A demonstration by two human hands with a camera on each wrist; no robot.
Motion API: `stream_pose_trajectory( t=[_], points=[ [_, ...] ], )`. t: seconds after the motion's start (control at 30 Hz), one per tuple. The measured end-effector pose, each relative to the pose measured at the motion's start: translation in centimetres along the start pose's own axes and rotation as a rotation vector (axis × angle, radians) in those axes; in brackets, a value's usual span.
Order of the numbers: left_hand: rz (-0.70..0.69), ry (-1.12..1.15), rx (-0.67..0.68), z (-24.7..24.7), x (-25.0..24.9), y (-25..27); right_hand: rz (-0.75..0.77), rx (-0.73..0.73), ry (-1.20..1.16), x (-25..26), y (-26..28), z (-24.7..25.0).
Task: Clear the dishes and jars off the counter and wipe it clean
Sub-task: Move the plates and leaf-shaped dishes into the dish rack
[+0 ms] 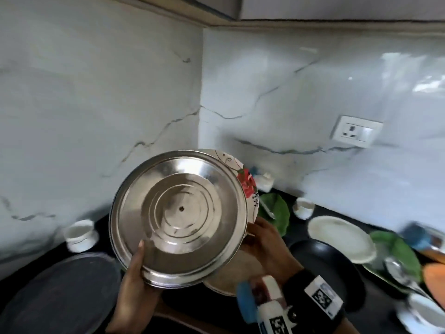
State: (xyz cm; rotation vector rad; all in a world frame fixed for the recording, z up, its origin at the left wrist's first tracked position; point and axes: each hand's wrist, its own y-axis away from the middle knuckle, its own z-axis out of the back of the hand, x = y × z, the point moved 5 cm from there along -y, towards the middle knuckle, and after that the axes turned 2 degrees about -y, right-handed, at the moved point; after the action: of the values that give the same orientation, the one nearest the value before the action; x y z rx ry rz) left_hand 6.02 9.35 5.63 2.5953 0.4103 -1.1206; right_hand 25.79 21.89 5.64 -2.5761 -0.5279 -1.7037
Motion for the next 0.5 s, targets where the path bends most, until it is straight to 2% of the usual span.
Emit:
stream_pose_trajectory(
  t=[0.07, 0.17, 0.23, 0.3, 0.37, 0.5],
  points=[
    [0.088, 0.138, 0.127, -2.6, 2.1, -0.2, 0.054, -0.025, 0.000, 2.0, 2.5, 2.7],
    [0.237, 0.121, 0.295, -6.7, 6.2, -0.1, 0.134, -0.004, -0.003, 4.7, 6.9, 7.3],
    [0.306, 0.096, 0.305, -9.2, 8.1, 0.4, 0.145, -0.055, 0.037, 6.3, 9.4, 10.2],
    [0.386, 0.098, 0.328, -12.0, 10.4, 1.4, 0.174, -0.140, 0.071, 7.9, 12.1, 13.5],
    [0.409, 0.087, 0.351, -14.8, 12.6, 3.0, 0.228, -0.212, 0.100, 9.5, 14.8, 16.8],
    [0.450, 0.037, 0.426, -20.1, 17.6, 7.1, 0.441, -0.546, 0.197, 13.2, 21.2, 24.7]
  ],
)
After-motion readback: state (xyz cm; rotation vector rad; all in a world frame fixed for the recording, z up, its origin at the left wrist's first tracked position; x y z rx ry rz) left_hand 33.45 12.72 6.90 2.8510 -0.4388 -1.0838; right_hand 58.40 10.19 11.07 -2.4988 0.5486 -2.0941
